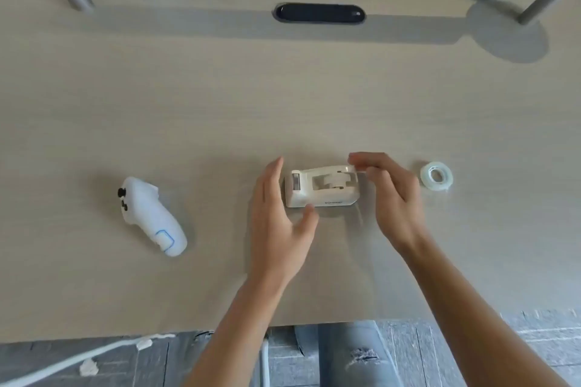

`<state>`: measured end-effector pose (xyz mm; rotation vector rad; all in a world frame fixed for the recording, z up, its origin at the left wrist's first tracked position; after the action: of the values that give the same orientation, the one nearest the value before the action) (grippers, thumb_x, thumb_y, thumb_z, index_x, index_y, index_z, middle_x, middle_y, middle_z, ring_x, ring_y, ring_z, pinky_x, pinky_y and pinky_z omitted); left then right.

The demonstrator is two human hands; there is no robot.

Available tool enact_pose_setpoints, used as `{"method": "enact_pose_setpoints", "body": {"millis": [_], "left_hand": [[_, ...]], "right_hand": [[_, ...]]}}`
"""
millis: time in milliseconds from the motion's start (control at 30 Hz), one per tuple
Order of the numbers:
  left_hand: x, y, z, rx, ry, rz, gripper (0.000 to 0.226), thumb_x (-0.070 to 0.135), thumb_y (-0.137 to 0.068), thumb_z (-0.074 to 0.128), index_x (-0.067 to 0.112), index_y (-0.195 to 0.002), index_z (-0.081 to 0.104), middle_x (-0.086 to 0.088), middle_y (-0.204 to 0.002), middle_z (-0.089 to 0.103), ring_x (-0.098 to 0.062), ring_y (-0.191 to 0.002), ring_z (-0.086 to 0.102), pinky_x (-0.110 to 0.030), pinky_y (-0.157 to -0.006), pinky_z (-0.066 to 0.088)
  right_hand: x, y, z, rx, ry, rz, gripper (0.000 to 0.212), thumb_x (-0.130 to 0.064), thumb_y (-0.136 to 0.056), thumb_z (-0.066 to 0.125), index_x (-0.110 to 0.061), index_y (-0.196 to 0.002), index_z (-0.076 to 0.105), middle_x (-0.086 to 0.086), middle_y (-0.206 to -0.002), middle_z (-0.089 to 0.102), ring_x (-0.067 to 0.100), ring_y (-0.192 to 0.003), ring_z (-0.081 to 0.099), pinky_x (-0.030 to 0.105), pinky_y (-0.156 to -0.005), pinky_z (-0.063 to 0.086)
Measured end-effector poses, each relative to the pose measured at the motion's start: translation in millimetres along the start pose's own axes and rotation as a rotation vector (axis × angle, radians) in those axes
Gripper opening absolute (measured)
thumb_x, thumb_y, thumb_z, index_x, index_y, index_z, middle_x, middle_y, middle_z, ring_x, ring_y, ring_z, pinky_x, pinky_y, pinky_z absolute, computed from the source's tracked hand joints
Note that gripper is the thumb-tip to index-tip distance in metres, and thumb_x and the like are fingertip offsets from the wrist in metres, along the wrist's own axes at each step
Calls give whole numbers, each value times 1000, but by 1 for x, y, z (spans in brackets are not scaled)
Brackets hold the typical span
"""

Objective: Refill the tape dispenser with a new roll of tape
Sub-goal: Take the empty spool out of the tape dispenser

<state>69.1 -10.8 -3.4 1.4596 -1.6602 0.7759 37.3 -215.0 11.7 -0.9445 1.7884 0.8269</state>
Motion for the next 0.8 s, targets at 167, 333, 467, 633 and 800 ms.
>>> {"method": "enact_pose_setpoints", "body": {"millis": [167, 333, 467, 633, 800], "left_hand": [[-14, -3, 11, 0, 27, 154, 67, 28, -92, 68, 24, -153, 42, 8, -143, 58, -2, -128, 54, -21, -110, 42], [-24, 14, 14, 7, -22, 204, 61, 20, -98, 65, 24, -153, 42, 9, -145, 56, 3, -123, 49, 5, -89, 32], [-28, 42, 16, 26, -83, 271, 61, 24, -101, 59, 26, -158, 36, 7, -154, 53, -15, -131, 54, -9, -83, 30], [-25, 69, 11, 27, -120, 257, 65, 25, -103, 55, 31, -162, 27, 9, -157, 50, -19, -131, 56, -12, -77, 29], [-22, 79, 8, 44, -136, 268, 64, 23, -103, 56, 32, -161, 30, 12, -152, 54, -14, -91, 59, -15, -70, 30]], "right_hand": [[16, 8, 9, -55, 2, -118, 40, -9, -98, 45, -17, -121, 76, -1, -114, 78, 10, -112, 70, 18, -89, 53], [28, 29, 7, -90, 61, -231, 41, -3, -99, 58, -21, -134, 68, -7, -116, 76, -3, -100, 71, 9, -79, 52], [41, 58, 7, -115, 136, -344, 47, -15, -98, 68, -22, -144, 60, -10, -126, 71, -7, -107, 69, 9, -87, 52], [47, 82, 0, -128, 154, -373, 52, -24, -97, 71, -25, -147, 57, -11, -133, 69, -5, -111, 69, 16, -95, 54], [32, 81, -8, -74, 144, -457, 38, -31, -97, 70, -25, -134, 67, -10, -128, 71, 1, -120, 65, 32, -103, 55]]}}
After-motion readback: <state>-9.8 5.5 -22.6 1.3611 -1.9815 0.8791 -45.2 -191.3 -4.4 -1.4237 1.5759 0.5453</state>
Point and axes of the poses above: each hand's wrist, its own y-axis away from the middle knuckle, its own z-axis out of the palm, x = y × z, the point moved 7 cm from there along -y, towards the middle knuckle
